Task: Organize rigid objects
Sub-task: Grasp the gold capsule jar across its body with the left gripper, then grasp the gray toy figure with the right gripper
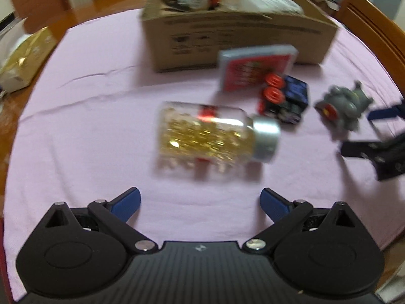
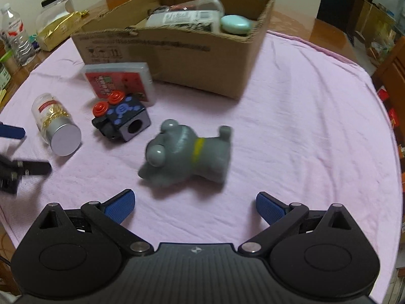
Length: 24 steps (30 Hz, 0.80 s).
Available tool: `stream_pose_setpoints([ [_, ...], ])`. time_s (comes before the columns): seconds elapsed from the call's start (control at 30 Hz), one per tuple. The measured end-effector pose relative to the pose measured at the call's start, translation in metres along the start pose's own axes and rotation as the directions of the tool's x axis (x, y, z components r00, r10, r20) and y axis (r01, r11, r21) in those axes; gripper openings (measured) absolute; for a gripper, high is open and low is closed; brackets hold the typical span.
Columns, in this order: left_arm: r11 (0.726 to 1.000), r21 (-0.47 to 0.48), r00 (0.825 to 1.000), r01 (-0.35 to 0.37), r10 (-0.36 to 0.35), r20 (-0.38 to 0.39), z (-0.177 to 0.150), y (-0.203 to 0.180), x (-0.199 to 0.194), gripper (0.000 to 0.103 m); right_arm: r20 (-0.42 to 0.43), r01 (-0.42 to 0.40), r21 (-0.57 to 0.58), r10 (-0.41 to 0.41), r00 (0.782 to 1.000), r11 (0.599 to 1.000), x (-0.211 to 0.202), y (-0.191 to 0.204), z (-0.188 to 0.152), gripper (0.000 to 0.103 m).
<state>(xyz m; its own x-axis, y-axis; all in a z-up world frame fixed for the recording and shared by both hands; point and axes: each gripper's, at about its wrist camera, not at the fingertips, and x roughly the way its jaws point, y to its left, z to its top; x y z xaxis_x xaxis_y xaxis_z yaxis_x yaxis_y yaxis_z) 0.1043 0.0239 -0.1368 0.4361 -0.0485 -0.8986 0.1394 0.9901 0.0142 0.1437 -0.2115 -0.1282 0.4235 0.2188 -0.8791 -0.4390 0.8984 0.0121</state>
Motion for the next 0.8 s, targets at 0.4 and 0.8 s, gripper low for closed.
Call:
stream_pose_setpoints([
  [0.4,1.000,0.007,0.996,0.010,-0.011,0.087,0.017,-0.007,0.013,0.103,0.015,0.008,-0.047,-0.008,1.000,0.999,0.006,0.001,0.005,0.103],
  [0.8,0.999,0.038,0.991,-0.026,0.021,0.131,0.035,-0.017,0.011,0.102,0.030,0.004,-0.055,-0.003,1.000,0.998,0.002,0.000,0.002,0.103],
])
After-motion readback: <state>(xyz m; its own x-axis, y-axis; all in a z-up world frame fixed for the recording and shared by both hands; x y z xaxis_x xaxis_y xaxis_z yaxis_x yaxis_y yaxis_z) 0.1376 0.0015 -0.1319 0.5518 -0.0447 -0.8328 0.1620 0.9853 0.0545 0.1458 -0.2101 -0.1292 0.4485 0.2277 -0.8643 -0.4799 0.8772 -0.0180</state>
